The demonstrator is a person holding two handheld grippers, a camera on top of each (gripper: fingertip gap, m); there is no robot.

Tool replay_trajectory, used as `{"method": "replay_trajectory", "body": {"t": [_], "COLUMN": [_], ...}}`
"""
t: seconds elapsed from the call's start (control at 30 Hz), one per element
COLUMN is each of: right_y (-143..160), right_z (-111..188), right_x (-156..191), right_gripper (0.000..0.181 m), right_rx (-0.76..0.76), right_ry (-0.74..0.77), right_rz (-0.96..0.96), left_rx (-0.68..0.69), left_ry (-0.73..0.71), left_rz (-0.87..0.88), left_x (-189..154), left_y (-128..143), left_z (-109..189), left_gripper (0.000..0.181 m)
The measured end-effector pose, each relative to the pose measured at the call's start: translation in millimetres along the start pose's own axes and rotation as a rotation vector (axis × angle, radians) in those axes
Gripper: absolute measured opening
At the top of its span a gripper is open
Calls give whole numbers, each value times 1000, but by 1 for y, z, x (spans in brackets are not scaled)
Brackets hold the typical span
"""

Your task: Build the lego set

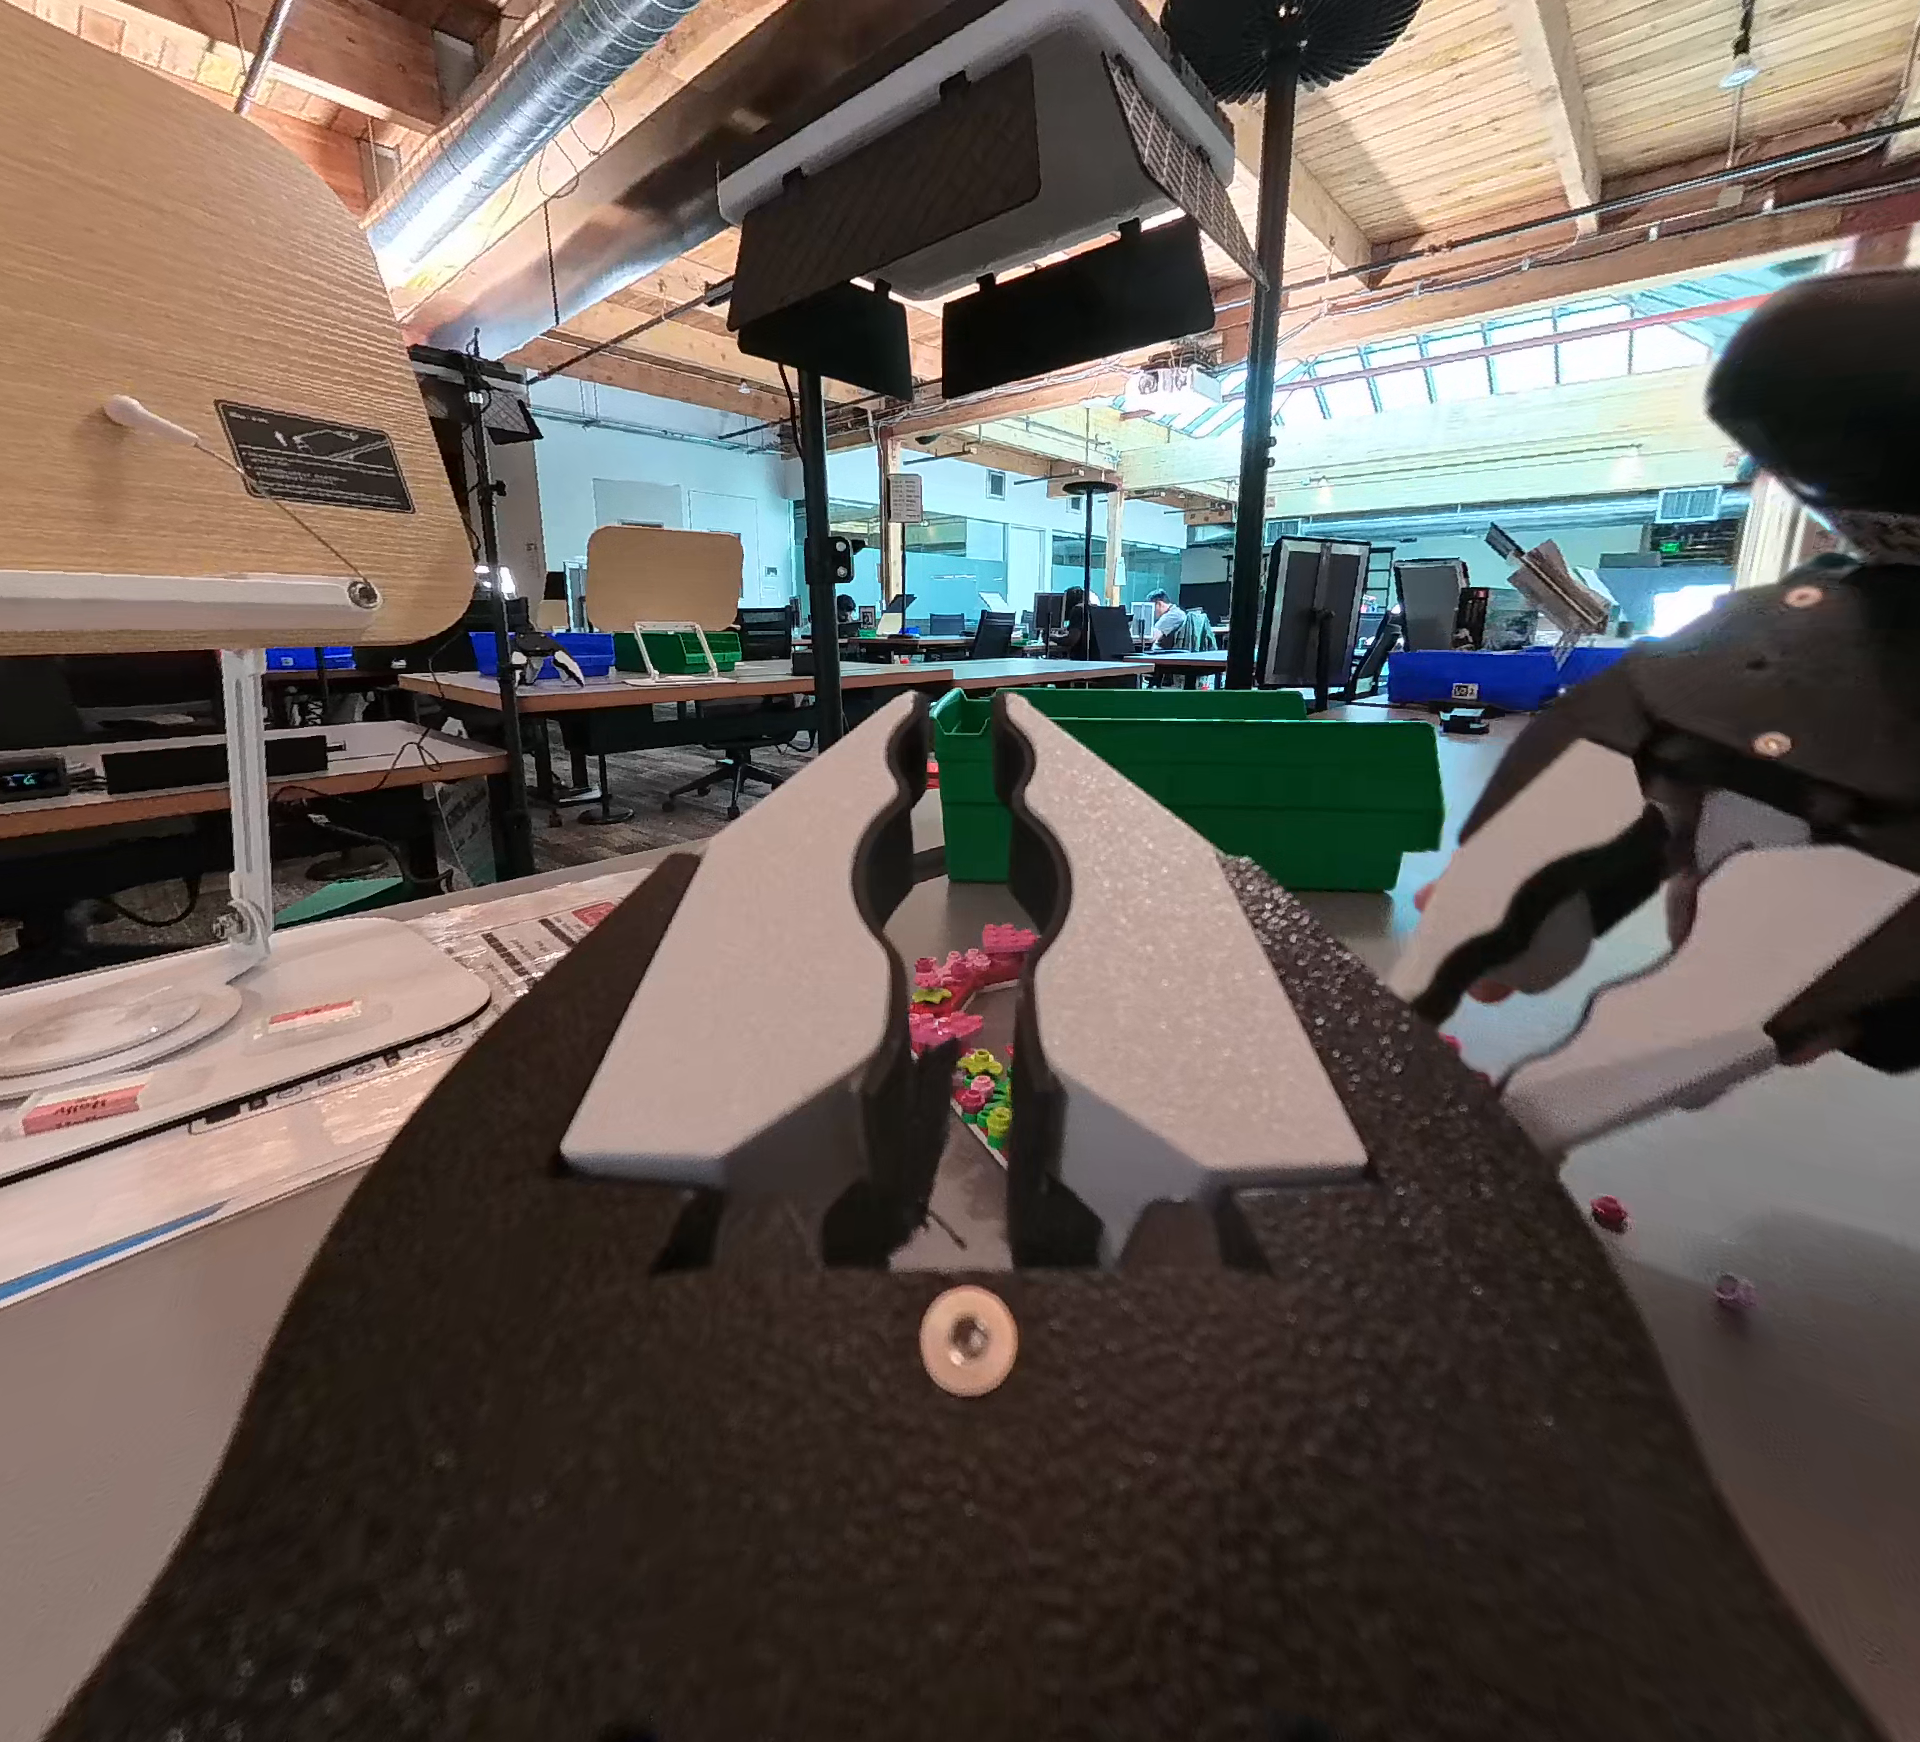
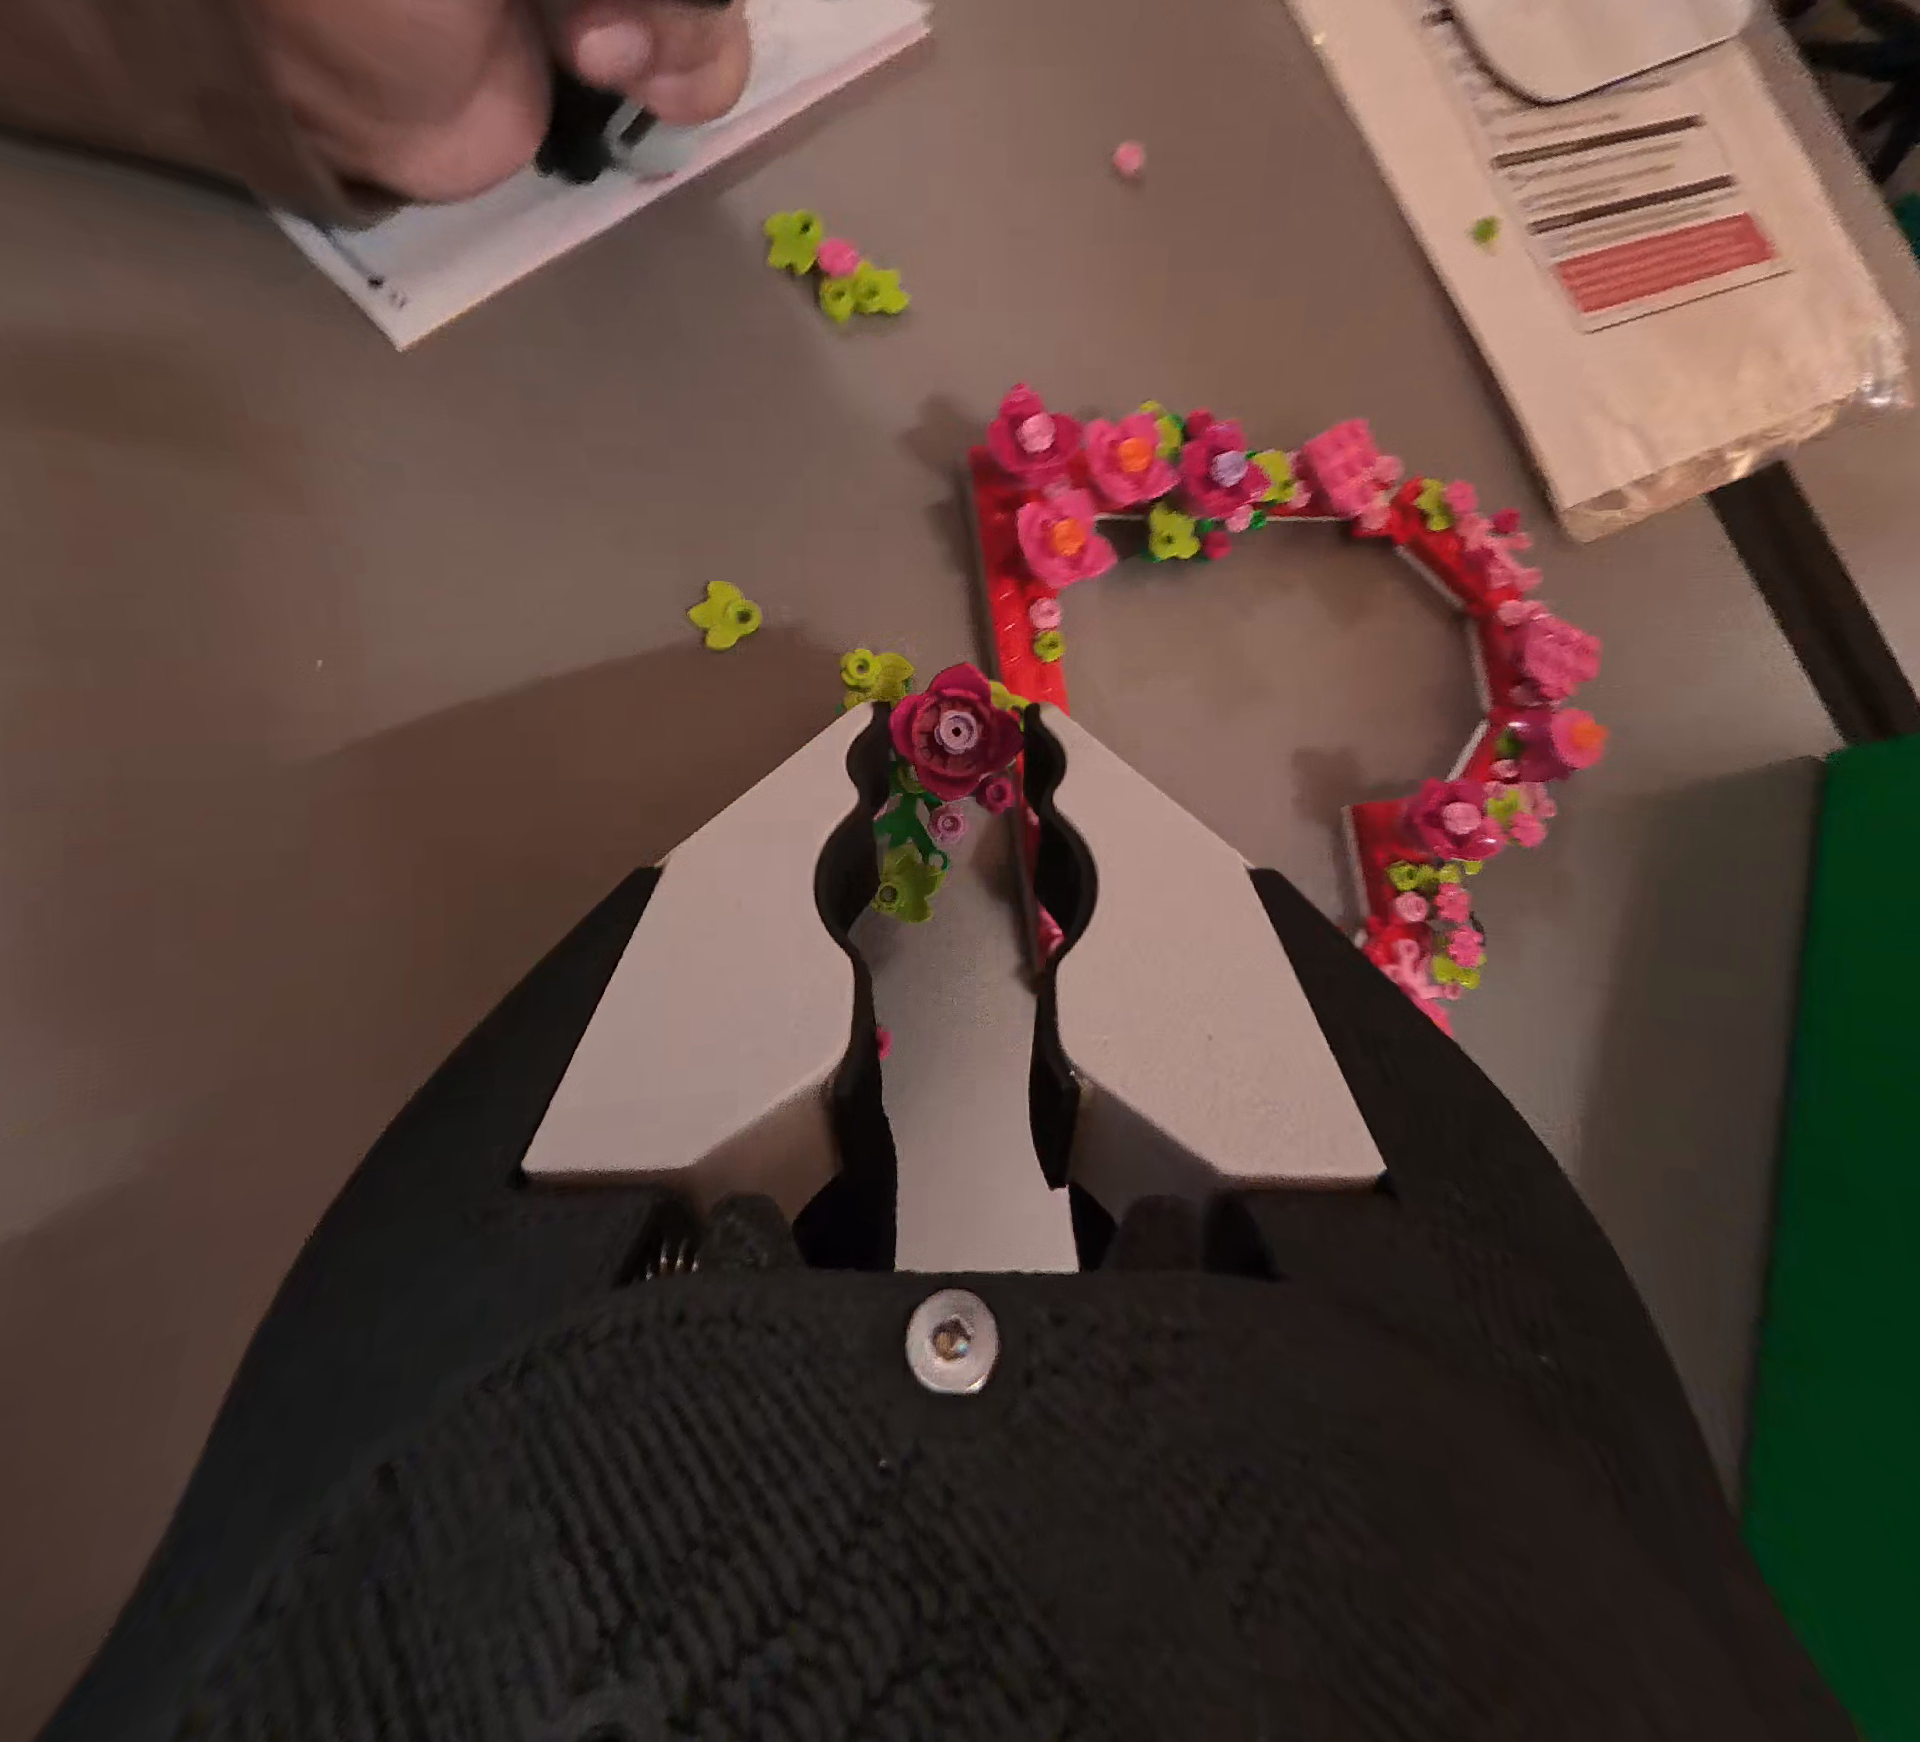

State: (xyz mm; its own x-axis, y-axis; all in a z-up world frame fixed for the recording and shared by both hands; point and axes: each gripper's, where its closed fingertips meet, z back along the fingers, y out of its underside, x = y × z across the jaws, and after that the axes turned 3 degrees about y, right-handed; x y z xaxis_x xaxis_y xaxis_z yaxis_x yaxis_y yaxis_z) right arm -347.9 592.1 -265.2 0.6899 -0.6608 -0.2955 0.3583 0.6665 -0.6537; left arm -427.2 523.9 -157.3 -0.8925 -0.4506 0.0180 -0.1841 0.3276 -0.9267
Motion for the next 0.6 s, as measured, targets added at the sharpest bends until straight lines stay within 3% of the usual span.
{"method": "replay_trajectory", "body": {"t": [0.03, 0.43, 0.6], "right_y": [3, 17, 3], "right_z": [-2, -14, 0], "right_x": [4, 19, 3], "right_gripper": [23, 24, 34], "right_rx": [14, 35, -97], "right_ry": [-7, -46, 69], "right_rz": [8, -34, -27], "left_rx": [0, 3, 1], "left_ry": [0, 4, 4], "left_rz": [0, -1, 0], "left_x": [0, -1, -1], "left_y": [0, 0, 0], "left_z": [0, 0, 0], "left_gripper": [9, 8, 8]}}
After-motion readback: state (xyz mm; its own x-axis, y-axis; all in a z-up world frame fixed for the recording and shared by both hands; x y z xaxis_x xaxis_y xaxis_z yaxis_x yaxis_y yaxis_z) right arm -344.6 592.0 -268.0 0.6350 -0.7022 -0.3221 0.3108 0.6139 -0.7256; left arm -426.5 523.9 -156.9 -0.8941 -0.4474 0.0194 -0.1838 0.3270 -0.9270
